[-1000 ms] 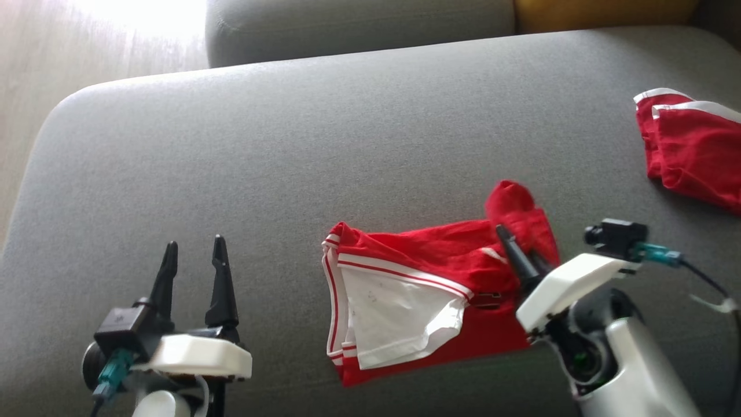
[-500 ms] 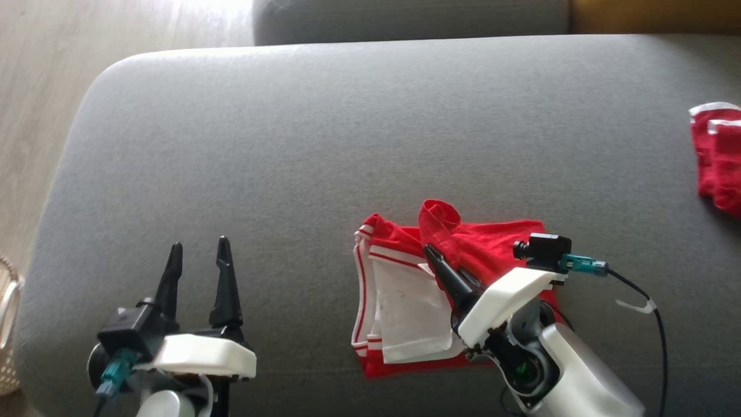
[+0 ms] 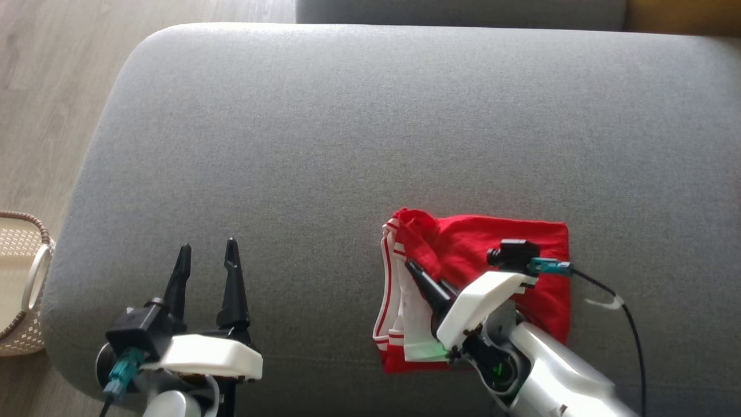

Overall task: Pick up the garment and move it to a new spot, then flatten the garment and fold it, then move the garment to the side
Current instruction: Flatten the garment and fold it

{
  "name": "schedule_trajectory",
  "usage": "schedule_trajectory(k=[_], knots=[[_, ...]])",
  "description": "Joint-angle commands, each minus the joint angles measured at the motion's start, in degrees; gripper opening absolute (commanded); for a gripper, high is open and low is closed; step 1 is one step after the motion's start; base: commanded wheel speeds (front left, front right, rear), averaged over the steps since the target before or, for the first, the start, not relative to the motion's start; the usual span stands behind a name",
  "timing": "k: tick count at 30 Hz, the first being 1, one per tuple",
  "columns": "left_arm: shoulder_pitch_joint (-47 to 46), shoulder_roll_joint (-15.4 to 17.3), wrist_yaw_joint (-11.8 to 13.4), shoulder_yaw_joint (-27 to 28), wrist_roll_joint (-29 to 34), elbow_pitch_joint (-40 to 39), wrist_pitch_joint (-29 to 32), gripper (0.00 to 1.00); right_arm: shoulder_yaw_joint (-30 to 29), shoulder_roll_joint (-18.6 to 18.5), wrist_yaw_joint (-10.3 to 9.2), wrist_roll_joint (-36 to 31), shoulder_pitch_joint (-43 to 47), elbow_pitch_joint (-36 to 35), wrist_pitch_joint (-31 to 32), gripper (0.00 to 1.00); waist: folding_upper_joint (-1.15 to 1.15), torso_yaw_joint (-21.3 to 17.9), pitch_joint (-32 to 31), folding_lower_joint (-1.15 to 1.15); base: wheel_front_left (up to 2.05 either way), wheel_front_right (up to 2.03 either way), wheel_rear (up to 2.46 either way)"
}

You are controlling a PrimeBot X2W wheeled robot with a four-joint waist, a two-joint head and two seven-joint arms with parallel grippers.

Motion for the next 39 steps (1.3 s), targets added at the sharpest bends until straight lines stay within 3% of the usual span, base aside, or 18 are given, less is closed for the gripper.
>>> schedule_trajectory(k=[1,7,14,22,30,34,39], knots=[[-2.85,0.03,0.27,1.34,-0.34,-1.57,-0.7,1.0,1.15,0.82,0.0,0.68,-1.84,-0.97,-0.86,1.0,0.0,0.01,-0.07,0.0,0.0,0.0,0.0],[-2.47,0.03,0.27,1.74,-0.26,-1.3,-0.7,1.0,7.02,0.82,0.0,5.41,-4.1,1.42,-2.72,1.0,0.0,-0.56,-0.65,0.0,0.0,0.0,0.0],[-2.25,0.03,0.03,2.01,0.09,-0.91,-0.7,1.0,13.8,0.82,0.0,10.54,-7.02,-0.72,-4.29,1.0,0.0,-1.78,-1.83,0.0,0.0,0.0,0.0],[-1.06,0.03,-0.09,3.3,0.78,-1.12,-0.7,1.0,15.0,0.82,0.0,10.88,-12.6,1.18,-7.6,1.0,0.0,-4.17,-3.57,0.0,0.0,0.0,0.0],[-0.58,0.03,-0.24,4.37,1.19,-1.65,-0.7,1.0,8.22,0.45,0.0,2.61,-17.67,8.15,-9.78,1.0,0.0,-7.4,-4.79,0.0,0.0,0.0,0.0],[-0.86,0.03,-0.16,4.54,1.19,-2.16,-0.7,1.0,3.74,-2.86,0.0,-4.87,-18.9,9.13,-10.2,1.0,0.0,-8.89,-4.7,0.0,0.0,0.0,0.0],[-1.21,0.03,0.06,4.68,1.15,-2.7,-0.7,1.0,-4.41,-7.65,0.0,-15.87,-16.84,4.83,-10.25,1.0,0.0,-10.15,-4.24,0.0,0.0,0.0,0.0]])
